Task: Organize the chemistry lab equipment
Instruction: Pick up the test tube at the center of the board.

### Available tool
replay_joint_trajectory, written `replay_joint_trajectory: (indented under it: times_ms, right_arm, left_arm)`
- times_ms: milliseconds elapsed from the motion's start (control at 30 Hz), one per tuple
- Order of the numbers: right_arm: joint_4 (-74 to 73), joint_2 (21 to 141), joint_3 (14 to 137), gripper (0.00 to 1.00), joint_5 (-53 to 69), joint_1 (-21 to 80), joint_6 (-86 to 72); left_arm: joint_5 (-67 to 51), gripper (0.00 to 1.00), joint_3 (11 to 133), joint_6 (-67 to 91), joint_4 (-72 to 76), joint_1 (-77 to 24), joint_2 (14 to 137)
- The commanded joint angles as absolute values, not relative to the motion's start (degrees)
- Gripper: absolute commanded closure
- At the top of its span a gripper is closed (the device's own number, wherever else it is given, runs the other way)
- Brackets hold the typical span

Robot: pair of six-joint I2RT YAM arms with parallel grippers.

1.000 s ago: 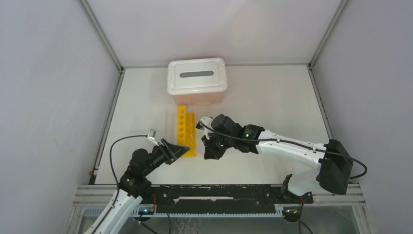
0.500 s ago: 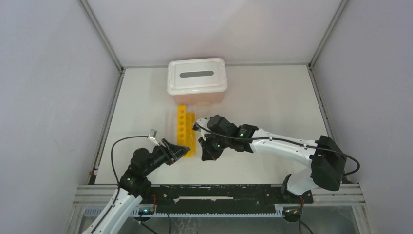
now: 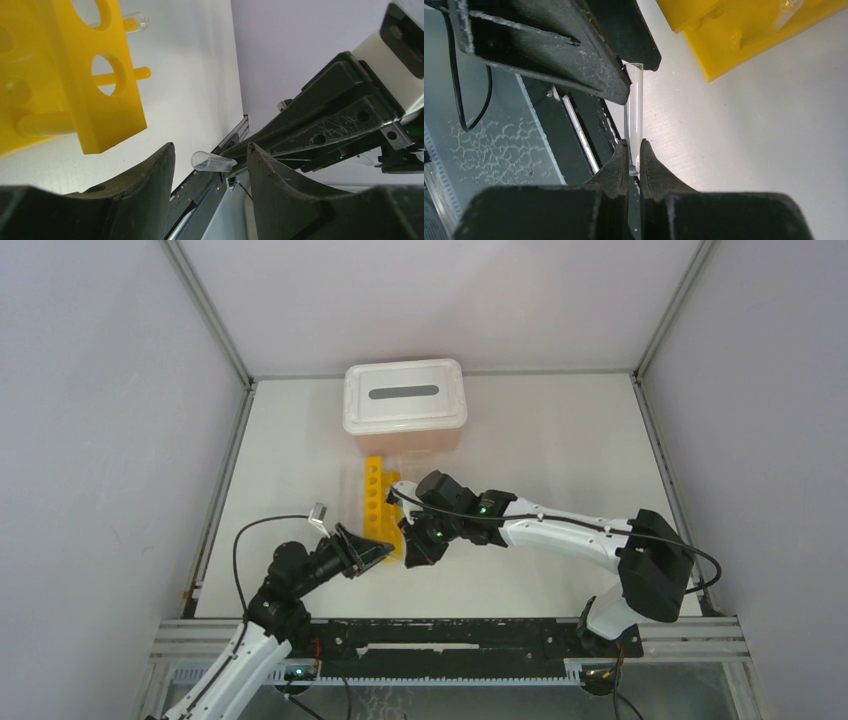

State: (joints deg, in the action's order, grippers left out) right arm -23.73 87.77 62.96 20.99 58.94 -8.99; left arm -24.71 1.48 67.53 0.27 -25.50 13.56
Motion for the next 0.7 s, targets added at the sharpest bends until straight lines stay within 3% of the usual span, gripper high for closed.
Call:
replay_joint_trajectory:
  times_ms: [0,667]
  right_arm:
    - [-21.1,88.5,66.1,0.91,22.4,58.4,-7.6]
    - [-22.0,91.0,68.7,0.91,24.5,57.1,-7.0]
  left_arm:
    - [-27.2,0.42,4.7,68.3,5.0,-25.8,14.7]
    - [-27.6,0.53,3.9,68.8,10.3,-26.1,18.8]
